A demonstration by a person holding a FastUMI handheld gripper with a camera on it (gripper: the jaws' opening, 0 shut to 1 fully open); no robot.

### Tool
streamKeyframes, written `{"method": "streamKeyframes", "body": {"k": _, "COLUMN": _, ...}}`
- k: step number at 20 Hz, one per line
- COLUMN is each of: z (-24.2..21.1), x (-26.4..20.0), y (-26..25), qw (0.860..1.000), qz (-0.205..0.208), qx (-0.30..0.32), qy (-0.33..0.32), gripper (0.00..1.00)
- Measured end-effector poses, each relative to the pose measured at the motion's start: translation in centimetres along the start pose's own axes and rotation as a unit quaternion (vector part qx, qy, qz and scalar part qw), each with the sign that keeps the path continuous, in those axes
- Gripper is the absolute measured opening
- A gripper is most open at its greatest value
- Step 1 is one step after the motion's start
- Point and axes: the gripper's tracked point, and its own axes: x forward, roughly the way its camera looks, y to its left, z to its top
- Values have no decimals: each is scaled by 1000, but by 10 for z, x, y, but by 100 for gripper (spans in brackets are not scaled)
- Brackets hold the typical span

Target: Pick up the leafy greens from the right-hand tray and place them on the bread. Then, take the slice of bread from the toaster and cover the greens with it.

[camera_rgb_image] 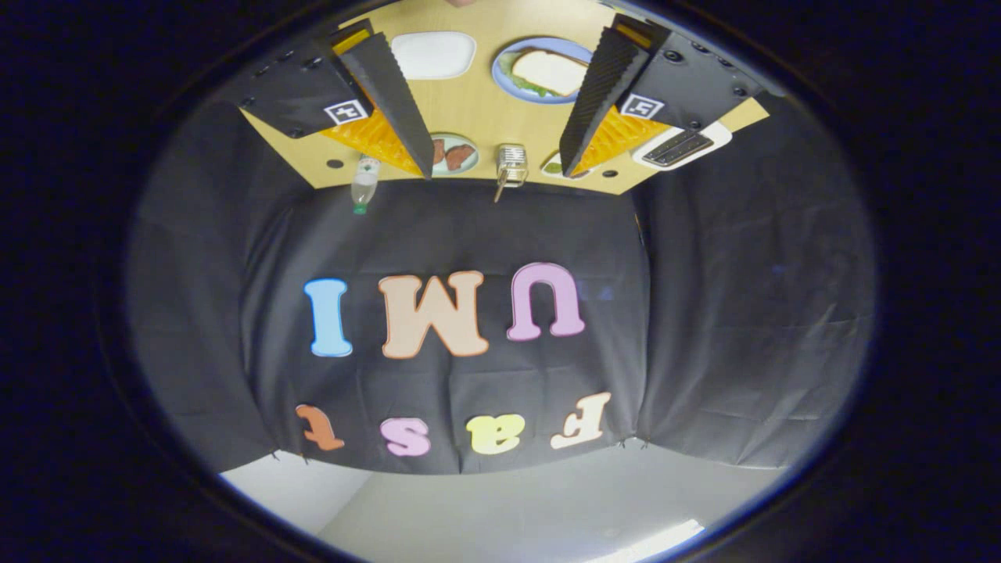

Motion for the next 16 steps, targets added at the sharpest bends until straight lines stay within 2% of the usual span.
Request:
{"method": "streamKeyframes", "body": {"k": 9, "z": 44, "x": -38, "y": -32, "qw": 996, "qz": -70, "qx": -23, "qy": -54, "gripper": 100}}
{"method": "streamKeyframes", "body": {"k": 16, "z": 52, "x": -47, "y": -52, "qw": 994, "qz": -90, "qx": -25, "qy": -63, "gripper": 100}}
